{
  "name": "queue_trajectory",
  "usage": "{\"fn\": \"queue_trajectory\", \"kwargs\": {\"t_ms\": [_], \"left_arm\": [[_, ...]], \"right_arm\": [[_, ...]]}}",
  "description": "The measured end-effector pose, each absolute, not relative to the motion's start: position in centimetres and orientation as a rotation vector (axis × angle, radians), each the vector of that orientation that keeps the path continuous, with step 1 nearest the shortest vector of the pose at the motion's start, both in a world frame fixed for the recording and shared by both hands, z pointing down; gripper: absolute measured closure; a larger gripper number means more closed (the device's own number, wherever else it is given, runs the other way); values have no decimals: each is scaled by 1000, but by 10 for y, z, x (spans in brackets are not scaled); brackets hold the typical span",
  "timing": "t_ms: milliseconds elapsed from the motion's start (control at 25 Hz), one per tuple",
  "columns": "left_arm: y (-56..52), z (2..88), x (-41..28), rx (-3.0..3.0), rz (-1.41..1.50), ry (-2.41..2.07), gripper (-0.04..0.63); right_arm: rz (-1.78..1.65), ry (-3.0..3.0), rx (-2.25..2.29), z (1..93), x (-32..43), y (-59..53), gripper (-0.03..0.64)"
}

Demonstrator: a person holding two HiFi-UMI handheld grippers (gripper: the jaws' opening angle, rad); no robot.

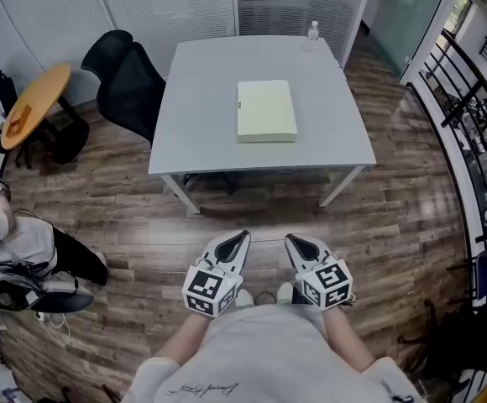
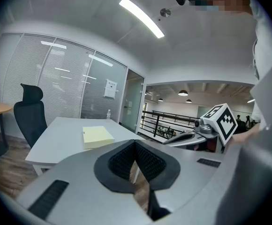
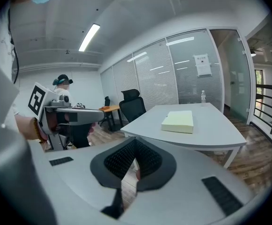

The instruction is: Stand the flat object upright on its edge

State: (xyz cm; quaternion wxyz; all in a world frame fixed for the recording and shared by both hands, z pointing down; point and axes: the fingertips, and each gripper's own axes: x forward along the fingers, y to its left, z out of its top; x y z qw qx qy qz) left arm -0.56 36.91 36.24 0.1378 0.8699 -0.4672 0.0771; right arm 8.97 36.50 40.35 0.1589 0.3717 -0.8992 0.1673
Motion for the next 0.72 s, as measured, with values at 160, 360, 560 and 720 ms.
{"fn": "queue_trajectory", "kwargs": {"t_ms": [160, 360, 560, 720], "left_arm": [[372, 358, -15, 2538, 224, -1342, 584], [376, 360, -29, 2547, 213, -1330, 584], [372, 361, -36, 2549, 195, -1329, 584], [366, 359, -37, 2566, 177, -1317, 584]], "right_arm": [[509, -2581, 1104, 398, 81, 367, 592], [509, -2586, 1130, 398, 72, 368, 592], [500, -2589, 1136, 396, 68, 363, 592], [481, -2594, 1136, 392, 64, 357, 592]]}}
